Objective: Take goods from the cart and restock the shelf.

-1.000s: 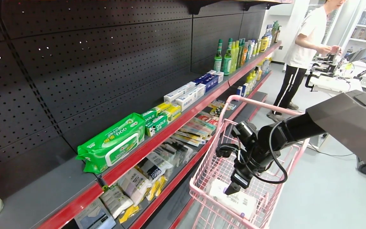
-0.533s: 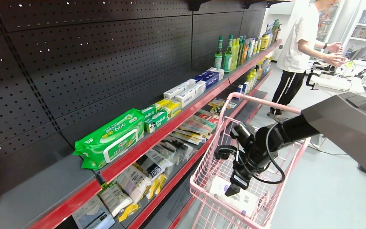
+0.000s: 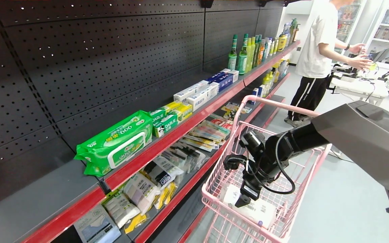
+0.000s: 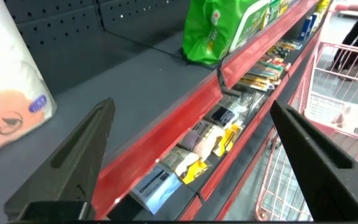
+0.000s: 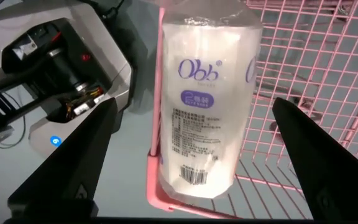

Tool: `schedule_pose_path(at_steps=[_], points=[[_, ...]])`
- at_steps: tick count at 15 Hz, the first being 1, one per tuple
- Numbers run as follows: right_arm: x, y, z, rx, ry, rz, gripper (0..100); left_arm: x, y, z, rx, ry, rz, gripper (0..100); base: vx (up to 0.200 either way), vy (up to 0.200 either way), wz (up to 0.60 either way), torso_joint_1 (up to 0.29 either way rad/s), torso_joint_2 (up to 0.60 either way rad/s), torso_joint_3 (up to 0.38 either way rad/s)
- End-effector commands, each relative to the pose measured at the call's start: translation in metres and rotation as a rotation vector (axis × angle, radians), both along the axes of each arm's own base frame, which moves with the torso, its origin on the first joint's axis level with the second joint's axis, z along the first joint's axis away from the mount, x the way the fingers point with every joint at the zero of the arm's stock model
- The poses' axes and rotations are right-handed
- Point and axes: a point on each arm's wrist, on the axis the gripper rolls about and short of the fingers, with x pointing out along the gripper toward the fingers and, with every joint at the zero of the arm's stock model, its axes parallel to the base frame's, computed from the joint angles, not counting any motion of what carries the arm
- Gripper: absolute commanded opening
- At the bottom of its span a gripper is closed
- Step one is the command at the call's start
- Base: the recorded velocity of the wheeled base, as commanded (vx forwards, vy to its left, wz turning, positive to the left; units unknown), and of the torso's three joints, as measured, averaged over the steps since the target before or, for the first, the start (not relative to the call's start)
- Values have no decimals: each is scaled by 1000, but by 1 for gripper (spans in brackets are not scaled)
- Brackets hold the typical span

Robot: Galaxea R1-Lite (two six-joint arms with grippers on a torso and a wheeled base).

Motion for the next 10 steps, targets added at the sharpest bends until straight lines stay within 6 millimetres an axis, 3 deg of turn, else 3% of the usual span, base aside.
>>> schedule_pose_path(at_steps=[1,10], points=[[-2,6,-5,-4,10,14,100,0,0,0,0,1,1,100,0,0,0,-134,334,183],[4,9,-22,-15,35,17,100,0,0,0,-2,1,1,100,0,0,0,-4,10,6]])
